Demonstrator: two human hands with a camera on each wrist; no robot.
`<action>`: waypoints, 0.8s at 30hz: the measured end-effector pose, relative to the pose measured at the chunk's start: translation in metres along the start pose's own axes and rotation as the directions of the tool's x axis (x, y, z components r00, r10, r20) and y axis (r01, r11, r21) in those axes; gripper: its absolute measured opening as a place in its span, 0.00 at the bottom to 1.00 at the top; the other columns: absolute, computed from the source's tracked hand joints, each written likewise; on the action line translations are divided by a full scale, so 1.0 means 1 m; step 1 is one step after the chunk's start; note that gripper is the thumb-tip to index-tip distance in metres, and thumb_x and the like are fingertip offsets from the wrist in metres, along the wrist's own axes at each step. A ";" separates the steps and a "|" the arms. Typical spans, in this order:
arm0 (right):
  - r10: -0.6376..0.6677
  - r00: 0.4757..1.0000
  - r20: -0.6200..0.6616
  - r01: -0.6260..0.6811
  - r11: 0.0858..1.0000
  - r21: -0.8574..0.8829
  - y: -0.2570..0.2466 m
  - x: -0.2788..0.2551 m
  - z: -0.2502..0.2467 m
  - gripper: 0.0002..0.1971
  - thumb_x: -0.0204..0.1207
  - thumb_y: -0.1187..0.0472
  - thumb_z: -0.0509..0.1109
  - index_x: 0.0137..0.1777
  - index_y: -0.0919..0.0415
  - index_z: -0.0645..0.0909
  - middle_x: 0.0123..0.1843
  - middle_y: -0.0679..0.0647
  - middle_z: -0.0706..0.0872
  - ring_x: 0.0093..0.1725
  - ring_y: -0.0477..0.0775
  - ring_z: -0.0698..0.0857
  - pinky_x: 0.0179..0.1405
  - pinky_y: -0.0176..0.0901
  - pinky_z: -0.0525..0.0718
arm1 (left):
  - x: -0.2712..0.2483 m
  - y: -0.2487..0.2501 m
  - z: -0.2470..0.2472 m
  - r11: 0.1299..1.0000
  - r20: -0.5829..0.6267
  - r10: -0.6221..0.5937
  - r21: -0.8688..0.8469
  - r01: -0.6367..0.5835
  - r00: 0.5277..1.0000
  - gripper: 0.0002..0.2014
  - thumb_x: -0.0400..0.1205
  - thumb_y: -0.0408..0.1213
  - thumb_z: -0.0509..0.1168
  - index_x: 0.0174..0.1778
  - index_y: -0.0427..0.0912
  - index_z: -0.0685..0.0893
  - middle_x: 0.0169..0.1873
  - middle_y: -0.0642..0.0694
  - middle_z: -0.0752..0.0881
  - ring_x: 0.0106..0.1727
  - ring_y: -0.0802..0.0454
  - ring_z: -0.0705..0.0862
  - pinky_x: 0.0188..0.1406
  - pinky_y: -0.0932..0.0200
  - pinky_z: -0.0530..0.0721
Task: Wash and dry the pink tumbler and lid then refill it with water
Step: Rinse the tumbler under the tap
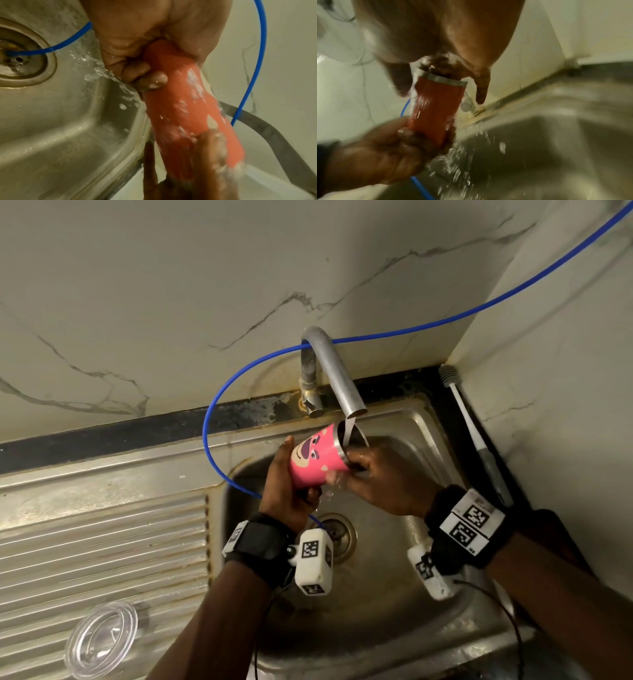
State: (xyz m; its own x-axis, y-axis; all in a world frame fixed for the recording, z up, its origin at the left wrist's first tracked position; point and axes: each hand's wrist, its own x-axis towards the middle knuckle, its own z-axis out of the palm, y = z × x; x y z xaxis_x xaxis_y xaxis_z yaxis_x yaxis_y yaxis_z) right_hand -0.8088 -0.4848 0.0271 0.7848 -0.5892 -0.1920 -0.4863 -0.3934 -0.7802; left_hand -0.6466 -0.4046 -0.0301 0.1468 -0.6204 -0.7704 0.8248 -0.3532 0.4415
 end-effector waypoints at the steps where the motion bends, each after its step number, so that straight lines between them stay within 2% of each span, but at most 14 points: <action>1: -0.008 0.995 0.103 0.026 0.985 -0.169 0.001 0.002 -0.004 0.25 0.83 0.40 0.70 0.75 0.51 0.82 0.69 0.46 0.89 0.68 0.39 0.85 0.73 0.45 0.82 | 0.001 0.002 -0.001 1.000 0.022 -0.024 0.011 0.024 0.999 0.31 0.82 0.65 0.71 0.64 0.39 0.90 0.41 0.40 0.91 0.26 0.50 0.85 0.15 0.66 0.78; 3: -0.013 0.981 0.195 0.122 0.819 -0.561 0.003 0.009 -0.010 0.37 0.78 0.26 0.61 0.81 0.47 0.76 0.79 0.48 0.81 0.79 0.49 0.76 0.84 0.56 0.68 | 0.006 0.001 0.000 0.997 0.047 -0.054 0.055 0.051 0.997 0.27 0.82 0.64 0.70 0.59 0.41 0.91 0.40 0.42 0.90 0.24 0.50 0.84 0.13 0.66 0.73; 4: 0.014 0.980 0.199 0.114 0.777 -0.619 0.000 0.011 -0.011 0.39 0.77 0.24 0.60 0.82 0.45 0.74 0.81 0.47 0.78 0.81 0.51 0.73 0.86 0.57 0.64 | 0.005 0.001 0.003 0.997 0.044 -0.055 0.059 0.053 0.997 0.26 0.82 0.64 0.70 0.55 0.42 0.92 0.39 0.43 0.91 0.24 0.51 0.84 0.16 0.66 0.73; 7: 0.068 0.975 0.212 0.007 0.942 -0.336 -0.005 0.016 -0.005 0.35 0.76 0.34 0.72 0.81 0.45 0.74 0.77 0.48 0.81 0.76 0.51 0.79 0.77 0.53 0.77 | -0.002 -0.001 0.015 1.000 0.065 -0.009 -0.010 0.009 0.998 0.24 0.86 0.60 0.67 0.51 0.41 0.95 0.39 0.43 0.94 0.32 0.48 0.91 0.35 0.57 0.82; 9: 0.131 0.971 0.199 -0.115 0.989 -0.091 -0.008 0.020 0.006 0.33 0.73 0.41 0.78 0.78 0.48 0.78 0.72 0.48 0.85 0.70 0.49 0.84 0.72 0.53 0.83 | -0.004 -0.007 0.019 0.996 0.078 0.076 -0.050 -0.072 0.994 0.25 0.90 0.58 0.62 0.51 0.40 0.94 0.37 0.43 0.94 0.31 0.50 0.92 0.31 0.57 0.87; 10: 0.187 0.966 0.177 -0.202 0.977 0.072 -0.010 0.023 0.009 0.32 0.72 0.46 0.81 0.76 0.51 0.80 0.69 0.48 0.87 0.68 0.48 0.85 0.70 0.53 0.85 | -0.003 -0.011 0.018 0.992 0.057 0.124 -0.038 -0.122 0.991 0.25 0.90 0.59 0.62 0.53 0.40 0.92 0.35 0.44 0.93 0.30 0.51 0.91 0.25 0.60 0.85; 12: 0.326 0.926 0.189 -0.375 0.849 0.373 -0.018 0.028 0.010 0.30 0.72 0.54 0.84 0.74 0.57 0.80 0.64 0.51 0.88 0.64 0.50 0.87 0.66 0.50 0.88 | 0.002 -0.018 0.014 0.978 -0.008 0.206 0.020 -0.206 0.979 0.24 0.89 0.62 0.63 0.53 0.42 0.90 0.34 0.46 0.92 0.31 0.53 0.89 0.24 0.62 0.81; 14: 0.322 0.930 0.175 -0.366 0.835 0.410 -0.022 0.031 0.006 0.28 0.76 0.55 0.81 0.75 0.57 0.78 0.65 0.51 0.87 0.66 0.52 0.86 0.67 0.49 0.87 | 0.006 -0.018 0.013 0.970 -0.029 0.244 0.034 -0.243 0.969 0.26 0.89 0.63 0.63 0.57 0.41 0.90 0.38 0.45 0.93 0.35 0.53 0.90 0.28 0.61 0.83; 15: 0.249 0.954 0.169 -0.292 0.901 0.322 -0.022 0.029 0.003 0.28 0.79 0.53 0.78 0.77 0.56 0.77 0.68 0.51 0.86 0.69 0.52 0.84 0.70 0.50 0.85 | 0.009 -0.014 0.012 0.971 -0.027 0.237 0.025 -0.237 0.971 0.27 0.89 0.62 0.63 0.62 0.39 0.90 0.41 0.44 0.93 0.37 0.52 0.91 0.29 0.60 0.85; 17: 0.073 0.965 0.251 -0.046 0.992 -0.114 -0.015 0.025 0.001 0.32 0.82 0.41 0.71 0.84 0.50 0.71 0.80 0.50 0.79 0.79 0.52 0.78 0.82 0.54 0.74 | 0.012 -0.002 0.008 0.986 0.006 0.168 0.008 -0.168 0.986 0.30 0.88 0.61 0.66 0.68 0.36 0.89 0.46 0.41 0.93 0.38 0.48 0.91 0.32 0.57 0.89; 18: 0.025 0.957 0.288 0.090 0.922 -0.377 -0.010 0.021 -0.002 0.36 0.81 0.35 0.67 0.87 0.48 0.66 0.85 0.50 0.73 0.84 0.52 0.72 0.87 0.54 0.65 | 0.013 0.005 0.006 0.994 0.017 0.093 0.056 -0.094 0.996 0.28 0.86 0.60 0.68 0.64 0.36 0.91 0.43 0.41 0.91 0.32 0.48 0.89 0.27 0.58 0.86; 20: -0.070 0.948 0.310 0.279 0.654 -0.703 0.003 0.017 -0.006 0.42 0.79 0.27 0.57 0.89 0.47 0.61 0.88 0.50 0.68 0.88 0.51 0.64 0.90 0.56 0.51 | 0.015 0.016 0.005 0.976 -0.016 -0.061 0.208 0.063 0.998 0.19 0.85 0.58 0.69 0.46 0.43 0.89 0.31 0.47 0.84 0.16 0.53 0.74 0.14 0.67 0.70; 22: -0.073 0.953 0.292 0.271 0.630 -0.727 0.004 0.017 -0.011 0.43 0.78 0.25 0.55 0.88 0.47 0.62 0.87 0.51 0.71 0.86 0.52 0.67 0.90 0.57 0.53 | 0.014 0.022 0.008 0.955 -0.028 -0.130 0.264 0.133 0.991 0.16 0.85 0.55 0.69 0.39 0.47 0.85 0.28 0.48 0.80 0.15 0.55 0.67 0.15 0.71 0.64; 24: -0.045 0.967 0.250 0.182 0.812 -0.555 -0.001 0.021 -0.009 0.36 0.80 0.29 0.62 0.85 0.46 0.69 0.82 0.50 0.77 0.80 0.53 0.74 0.85 0.52 0.66 | 0.017 0.019 0.009 0.974 -0.016 -0.127 0.189 0.128 0.992 0.14 0.82 0.53 0.71 0.39 0.45 0.88 0.30 0.48 0.83 0.25 0.53 0.74 0.22 0.64 0.70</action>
State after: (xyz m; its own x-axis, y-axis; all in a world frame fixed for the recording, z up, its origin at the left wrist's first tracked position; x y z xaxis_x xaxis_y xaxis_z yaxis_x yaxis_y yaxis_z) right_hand -0.7954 -0.5032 0.0296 0.8772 -0.3754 -0.2993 -0.4654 -0.8180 -0.3381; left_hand -0.6330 -0.4281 -0.0310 0.0494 -0.5588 -0.8278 0.7189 -0.5555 0.4179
